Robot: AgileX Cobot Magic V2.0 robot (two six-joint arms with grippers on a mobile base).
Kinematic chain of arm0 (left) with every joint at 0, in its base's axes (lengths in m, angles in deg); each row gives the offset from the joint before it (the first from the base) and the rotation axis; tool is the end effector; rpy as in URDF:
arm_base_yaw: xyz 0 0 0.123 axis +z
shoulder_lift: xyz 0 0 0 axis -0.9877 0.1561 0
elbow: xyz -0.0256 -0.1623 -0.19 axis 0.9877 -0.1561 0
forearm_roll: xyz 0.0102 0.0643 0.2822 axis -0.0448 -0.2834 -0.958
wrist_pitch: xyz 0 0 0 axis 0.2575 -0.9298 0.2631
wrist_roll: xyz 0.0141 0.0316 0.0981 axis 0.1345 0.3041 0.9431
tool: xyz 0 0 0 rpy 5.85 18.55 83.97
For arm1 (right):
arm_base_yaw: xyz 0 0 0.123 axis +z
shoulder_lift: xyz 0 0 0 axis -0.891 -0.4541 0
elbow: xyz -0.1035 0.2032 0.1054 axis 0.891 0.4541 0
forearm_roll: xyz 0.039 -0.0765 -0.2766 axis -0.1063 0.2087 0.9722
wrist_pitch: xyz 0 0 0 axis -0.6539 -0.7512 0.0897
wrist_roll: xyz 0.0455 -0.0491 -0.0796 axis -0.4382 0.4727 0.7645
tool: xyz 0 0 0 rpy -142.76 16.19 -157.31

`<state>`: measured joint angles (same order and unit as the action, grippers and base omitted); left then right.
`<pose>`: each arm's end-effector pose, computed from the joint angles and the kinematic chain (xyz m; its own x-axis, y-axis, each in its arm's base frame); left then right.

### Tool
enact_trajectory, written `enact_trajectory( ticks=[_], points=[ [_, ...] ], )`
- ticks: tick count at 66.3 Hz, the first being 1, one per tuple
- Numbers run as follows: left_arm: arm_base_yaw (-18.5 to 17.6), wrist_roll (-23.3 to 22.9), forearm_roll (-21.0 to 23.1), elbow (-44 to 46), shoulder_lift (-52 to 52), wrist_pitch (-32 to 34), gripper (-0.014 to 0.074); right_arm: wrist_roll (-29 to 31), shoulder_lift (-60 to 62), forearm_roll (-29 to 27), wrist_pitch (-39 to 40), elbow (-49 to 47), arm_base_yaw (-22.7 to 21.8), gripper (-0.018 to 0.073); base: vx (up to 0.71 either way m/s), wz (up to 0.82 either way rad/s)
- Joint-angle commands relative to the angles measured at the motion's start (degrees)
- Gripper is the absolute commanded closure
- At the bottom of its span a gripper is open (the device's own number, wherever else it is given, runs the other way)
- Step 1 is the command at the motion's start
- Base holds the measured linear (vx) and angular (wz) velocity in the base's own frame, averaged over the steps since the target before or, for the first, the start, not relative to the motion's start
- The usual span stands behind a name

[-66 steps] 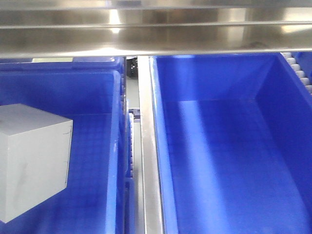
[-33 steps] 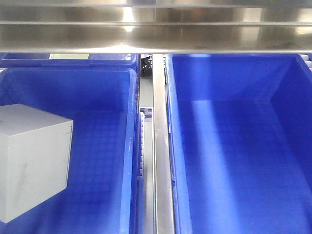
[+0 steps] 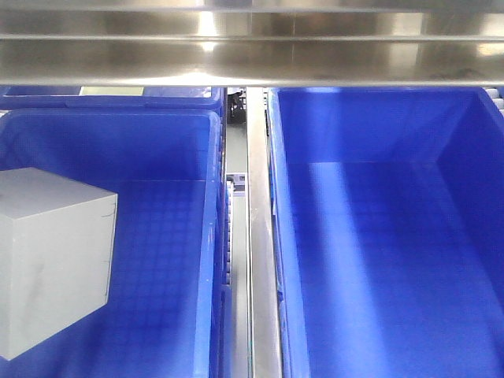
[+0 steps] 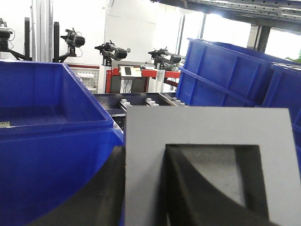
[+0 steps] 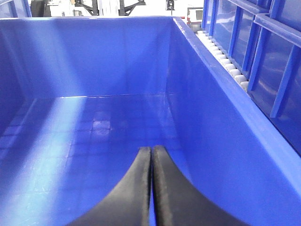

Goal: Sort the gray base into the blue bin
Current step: 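Turn the base to face the two large blue bins, then swing the left arm over the farther blue bin and lower the block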

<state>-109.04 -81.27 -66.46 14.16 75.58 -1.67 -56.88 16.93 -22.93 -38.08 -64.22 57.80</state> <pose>0.1391 -0.0742 0.3214 -0.0247 -0.2242 -0.9742 0.4752 0.8548 -0.2087 0.1405 -0.0126 0.1886 -0.1039 0.0254 -0.9943 0.0908 0.9957 0.0159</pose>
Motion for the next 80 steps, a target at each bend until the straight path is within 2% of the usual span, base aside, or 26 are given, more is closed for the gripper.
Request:
enact_trajectory(
  ticks=[1, 40, 58, 69, 74, 80],
  points=[
    [-0.2, -0.4, 0.0, 1.7, 0.4, 6.1, 0.0603, 0.5, -0.8, 0.4, 2.2, 0.4, 0.0, 0.0564, 0.0, 0.0],
    [-0.3, -0.4, 0.0, 1.7, 0.4, 6.7, 0.0604, 0.5, -0.8, 0.4, 2.2, 0.4, 0.0, 0.0564, 0.0, 0.0],
    [-0.3, -0.1, 0.0, 1.8, 1.3, 10.5, 0.0604, 0.5, -0.8, 0.4, 2.2, 0.4, 0.0, 0.0564, 0.0, 0.0],
    [-0.4, -0.1, 0.0, 1.8, 5.8, 12.7, 0.0604, 0.5, -0.8, 0.4, 2.2, 0.4, 0.0, 0.0564, 0.0, 0.0],
    [-1.1, -0.1, 0.0, 1.8, 8.3, 14.6, 0.0604, 0.5, -0.8, 0.4, 2.2, 0.4, 0.0, 0.0564, 0.0, 0.0],
    [-4.3, -0.1, 0.0, 1.8, 11.5, 17.2, 0.0604, 0.5, -0.8, 0.4, 2.2, 0.4, 0.0, 0.0564, 0.0, 0.0]
  ],
)
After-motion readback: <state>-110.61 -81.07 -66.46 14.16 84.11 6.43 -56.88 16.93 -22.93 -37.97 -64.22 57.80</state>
